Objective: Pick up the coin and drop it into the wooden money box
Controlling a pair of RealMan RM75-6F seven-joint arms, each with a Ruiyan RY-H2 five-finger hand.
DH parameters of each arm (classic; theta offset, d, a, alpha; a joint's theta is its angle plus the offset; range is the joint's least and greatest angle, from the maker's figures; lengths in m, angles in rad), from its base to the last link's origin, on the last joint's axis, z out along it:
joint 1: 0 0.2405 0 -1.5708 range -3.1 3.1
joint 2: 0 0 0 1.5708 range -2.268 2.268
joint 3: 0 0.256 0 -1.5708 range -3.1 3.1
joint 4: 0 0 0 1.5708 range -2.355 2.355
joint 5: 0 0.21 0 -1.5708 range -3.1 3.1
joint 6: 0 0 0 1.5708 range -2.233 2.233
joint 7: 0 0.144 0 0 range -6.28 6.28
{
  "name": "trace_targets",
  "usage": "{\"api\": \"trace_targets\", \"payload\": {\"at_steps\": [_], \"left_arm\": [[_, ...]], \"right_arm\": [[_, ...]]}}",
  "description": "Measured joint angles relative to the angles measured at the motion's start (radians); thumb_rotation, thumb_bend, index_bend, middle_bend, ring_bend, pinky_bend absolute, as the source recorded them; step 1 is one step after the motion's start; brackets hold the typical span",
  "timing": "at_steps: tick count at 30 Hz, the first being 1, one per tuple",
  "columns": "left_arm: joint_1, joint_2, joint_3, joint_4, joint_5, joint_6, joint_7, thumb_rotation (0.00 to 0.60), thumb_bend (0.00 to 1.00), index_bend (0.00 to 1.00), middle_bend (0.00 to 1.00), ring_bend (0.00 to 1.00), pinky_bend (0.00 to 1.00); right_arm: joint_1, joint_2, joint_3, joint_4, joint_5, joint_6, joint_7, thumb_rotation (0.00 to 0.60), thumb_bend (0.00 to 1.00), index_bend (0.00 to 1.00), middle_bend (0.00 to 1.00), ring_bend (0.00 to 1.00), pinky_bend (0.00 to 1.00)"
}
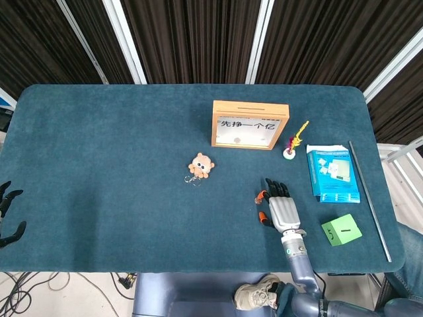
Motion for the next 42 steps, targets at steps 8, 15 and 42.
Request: {"api": "trace_targets", "payload": {"at_steps": [8,15,42], "left_arm": [[-0.001,0.001,0.000,0.000,-0.001,-0.002,-0.001,0.600,0.37,0.19,0.00,0.00,0.00],[-0.002,0.001,0.000,-0.001,-0.004,-0.005,0.000,0.600,0.37,0.19,0.00,0.00,0.00],[-0.004,0.006,0.002,-0.007,-0.011,-0.014,-0.001,0.600,0.37,0.19,0.00,0.00,0.00]], "right_arm": [[0.024,-0.010,0.021,0.029,0.018,-0.020,0.002,0.600,0.45,0.51,0.01,0.00,0.00],[0.043,-0.019,0.032,0.046,0.026,-0.032,0.007,0.600,0.45,0.55,0.01,0.00,0.00],[0.056,0.007,0.044,-0.014,0.014,-0.009,0.046,0.600,0.47,0.66,0.01,0.00,0.00]]}}
